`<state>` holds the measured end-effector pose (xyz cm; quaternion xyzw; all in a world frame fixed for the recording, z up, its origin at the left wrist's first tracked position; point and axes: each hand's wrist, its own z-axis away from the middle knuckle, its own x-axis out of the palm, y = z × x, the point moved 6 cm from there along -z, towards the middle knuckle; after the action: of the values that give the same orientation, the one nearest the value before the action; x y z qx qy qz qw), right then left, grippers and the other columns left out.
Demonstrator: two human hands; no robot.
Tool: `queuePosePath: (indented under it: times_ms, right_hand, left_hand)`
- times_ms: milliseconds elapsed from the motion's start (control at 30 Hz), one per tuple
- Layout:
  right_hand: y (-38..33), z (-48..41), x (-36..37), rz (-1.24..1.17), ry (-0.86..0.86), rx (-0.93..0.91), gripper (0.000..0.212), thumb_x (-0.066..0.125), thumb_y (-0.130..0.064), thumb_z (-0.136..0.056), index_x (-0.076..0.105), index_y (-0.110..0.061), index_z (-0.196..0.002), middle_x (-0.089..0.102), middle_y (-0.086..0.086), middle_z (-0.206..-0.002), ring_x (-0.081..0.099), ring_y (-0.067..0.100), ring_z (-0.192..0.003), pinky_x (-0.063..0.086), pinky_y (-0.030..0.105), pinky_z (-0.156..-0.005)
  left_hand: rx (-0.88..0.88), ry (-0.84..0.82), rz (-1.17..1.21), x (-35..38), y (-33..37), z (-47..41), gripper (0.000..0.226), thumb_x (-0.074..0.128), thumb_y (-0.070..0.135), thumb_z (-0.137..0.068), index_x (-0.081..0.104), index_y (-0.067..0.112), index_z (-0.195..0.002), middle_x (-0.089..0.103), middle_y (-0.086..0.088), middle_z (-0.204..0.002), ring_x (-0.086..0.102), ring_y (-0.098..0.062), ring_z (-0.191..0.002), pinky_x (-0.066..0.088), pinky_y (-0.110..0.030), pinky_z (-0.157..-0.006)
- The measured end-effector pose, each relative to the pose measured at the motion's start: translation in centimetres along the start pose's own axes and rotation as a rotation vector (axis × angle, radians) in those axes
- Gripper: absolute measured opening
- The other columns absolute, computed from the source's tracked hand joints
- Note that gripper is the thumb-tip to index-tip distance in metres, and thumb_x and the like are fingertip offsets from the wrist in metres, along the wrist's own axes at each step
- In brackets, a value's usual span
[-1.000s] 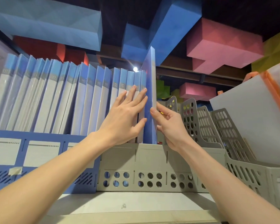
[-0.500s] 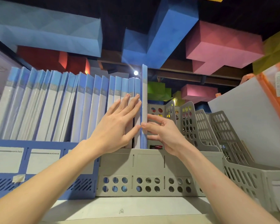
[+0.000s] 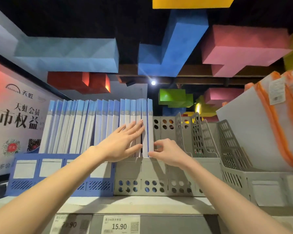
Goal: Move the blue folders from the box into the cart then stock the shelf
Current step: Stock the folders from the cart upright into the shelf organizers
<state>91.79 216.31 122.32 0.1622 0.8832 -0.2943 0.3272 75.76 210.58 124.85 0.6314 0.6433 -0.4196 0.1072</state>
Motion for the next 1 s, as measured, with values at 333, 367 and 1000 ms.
queuePosePath:
  times_ms: [333, 367, 1000]
  right_hand:
    - [-6.8, 9.0, 0.6, -0.272, 0.233, -0.054, 0.021, 0.060, -0.027, -0.096, 0.075, -0.014, -0.100, 0.076, 0.000, -0.092, 0.072, 0.009, -0.083, 0.059, 0.033, -0.082]
    - [-8.0, 10.5, 1.8, -0.351, 0.220, -0.060, 0.018, 0.060, -0.025, -0.096, 0.074, -0.014, -0.093, 0.076, 0.001, -0.086, 0.074, 0.010, -0.075, 0.061, 0.040, -0.077]
    - [-32.3, 42.8, 39.6, -0.759, -0.729, -0.201, 0.019, 0.062, -0.040, -0.088, 0.074, -0.026, -0.085, 0.072, -0.009, -0.081, 0.065, 0.005, -0.076, 0.052, 0.028, -0.077]
  left_hand:
    - [-0.316, 0.216, 0.331, -7.2, 4.8, 13.4, 0.053, 0.045, 0.055, -0.100, 0.043, 0.035, -0.149, 0.065, 0.005, -0.134, 0.065, 0.012, -0.085, 0.055, -0.041, -0.092]
    - [-0.366, 0.248, 0.376, -7.7, 5.2, 15.6, 0.050, 0.044, 0.058, -0.098, 0.049, 0.036, -0.143, 0.070, 0.006, -0.126, 0.068, 0.007, -0.087, 0.057, -0.040, -0.088]
    - [-1.416, 0.005, 0.280, -10.0, 13.1, 72.3, 0.032, 0.046, 0.062, -0.090, 0.063, 0.037, -0.097, 0.074, 0.015, -0.075, 0.069, -0.003, -0.065, 0.058, -0.041, -0.068]
